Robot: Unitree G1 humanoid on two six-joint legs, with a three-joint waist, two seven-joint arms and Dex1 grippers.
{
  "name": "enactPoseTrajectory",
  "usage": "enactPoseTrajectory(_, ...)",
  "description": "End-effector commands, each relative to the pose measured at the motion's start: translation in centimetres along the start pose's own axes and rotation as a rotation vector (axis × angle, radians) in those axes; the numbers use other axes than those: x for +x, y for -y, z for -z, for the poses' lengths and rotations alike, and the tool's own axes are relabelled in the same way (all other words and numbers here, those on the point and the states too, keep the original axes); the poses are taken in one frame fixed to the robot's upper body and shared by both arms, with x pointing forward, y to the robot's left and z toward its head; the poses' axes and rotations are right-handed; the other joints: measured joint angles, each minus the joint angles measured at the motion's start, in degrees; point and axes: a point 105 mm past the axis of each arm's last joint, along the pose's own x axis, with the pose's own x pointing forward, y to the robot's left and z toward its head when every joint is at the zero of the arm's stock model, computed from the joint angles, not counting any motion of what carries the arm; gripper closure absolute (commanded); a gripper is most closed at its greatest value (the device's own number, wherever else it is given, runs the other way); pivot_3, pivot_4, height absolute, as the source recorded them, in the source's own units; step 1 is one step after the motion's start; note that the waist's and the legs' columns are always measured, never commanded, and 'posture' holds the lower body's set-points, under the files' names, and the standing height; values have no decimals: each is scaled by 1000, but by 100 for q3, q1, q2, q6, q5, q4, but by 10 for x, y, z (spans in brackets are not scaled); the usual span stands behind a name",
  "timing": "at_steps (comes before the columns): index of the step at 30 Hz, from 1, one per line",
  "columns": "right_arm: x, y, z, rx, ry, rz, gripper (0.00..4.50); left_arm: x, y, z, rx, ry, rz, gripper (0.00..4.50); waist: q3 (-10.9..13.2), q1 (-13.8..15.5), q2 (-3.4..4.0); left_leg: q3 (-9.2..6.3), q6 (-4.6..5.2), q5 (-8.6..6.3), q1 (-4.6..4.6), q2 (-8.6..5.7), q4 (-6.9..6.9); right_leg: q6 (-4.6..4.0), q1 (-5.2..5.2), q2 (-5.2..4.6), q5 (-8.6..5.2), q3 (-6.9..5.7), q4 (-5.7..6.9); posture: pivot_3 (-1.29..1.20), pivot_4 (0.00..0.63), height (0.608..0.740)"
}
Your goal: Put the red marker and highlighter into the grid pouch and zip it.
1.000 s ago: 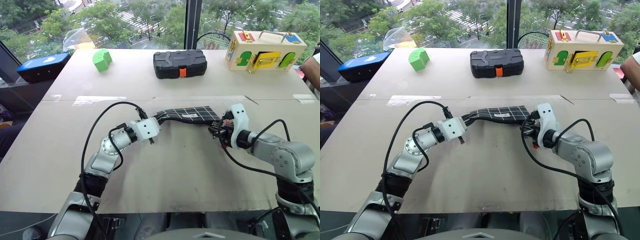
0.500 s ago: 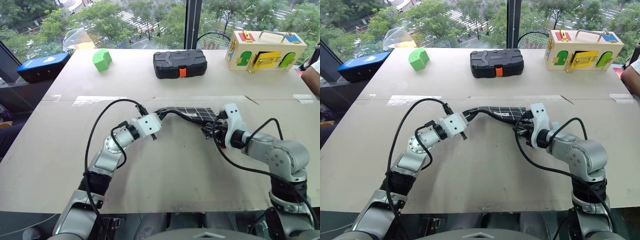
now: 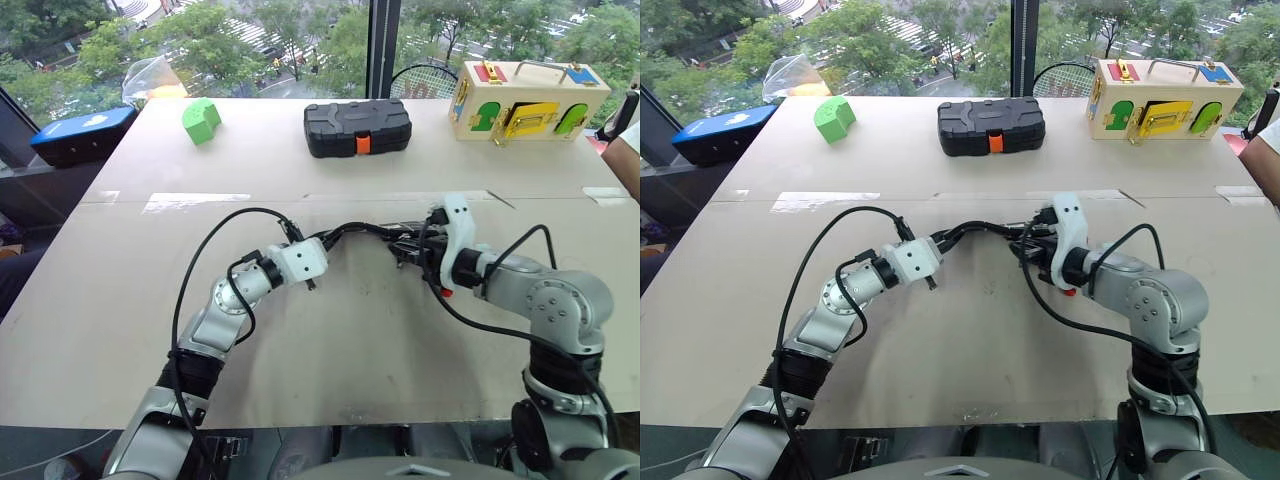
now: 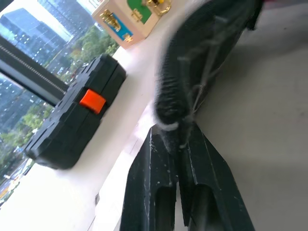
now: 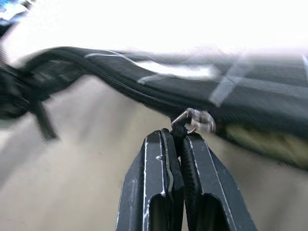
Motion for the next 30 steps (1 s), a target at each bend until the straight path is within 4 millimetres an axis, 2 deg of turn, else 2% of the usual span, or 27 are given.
enactPoseTrajectory(1,7,-23,-6,-41,3,-96,4420,5,-5,-18,52,68,-1,4500,0,11,0,0,0,0,0,0,-1,0,-1,0,0,0,0,0,150,740)
enactPoseTrajectory(9,18,-42,-9,-91,-31,-180,4420,6,-2,-18,82,67,29,4500,1,9,1,-1,0,0,-1,-2,0,0,-1,-2,0,-1,0,0,150,740)
enactPoseTrajectory(11,19,-41,-9,-104,-39,-180,4420,5,0,-19,86,73,40,4500,0,7,1,-1,0,0,-1,-2,-1,0,-2,-2,0,-2,-1,0,150,740)
enactPoseTrajectory(17,10,-2,-12,-77,-43,-63,4420,-11,7,-16,80,76,99,4500,1,8,2,0,0,0,-1,-1,-2,0,-2,-3,0,-2,-2,0,150,740)
enactPoseTrajectory(22,9,7,-13,-85,-50,-43,4420,-16,14,-18,76,81,136,4500,2,5,4,0,0,0,-2,1,-11,-1,-9,-3,0,-1,-2,0,150,740)
enactPoseTrajectory(27,15,-19,-7,-123,-85,-169,4420,-12,10,-21,65,78,124,4500,2,6,3,2,1,0,-3,1,-12,-1,-10,-3,0,-1,-3,0,150,740)
enactPoseTrajectory(30,18,-27,-5,-147,-104,-206,4420,-11,8,-21,64,72,119,4500,2,7,3,2,1,-1,-3,2,-12,-1,-10,-2,0,-1,-3,0,150,740)
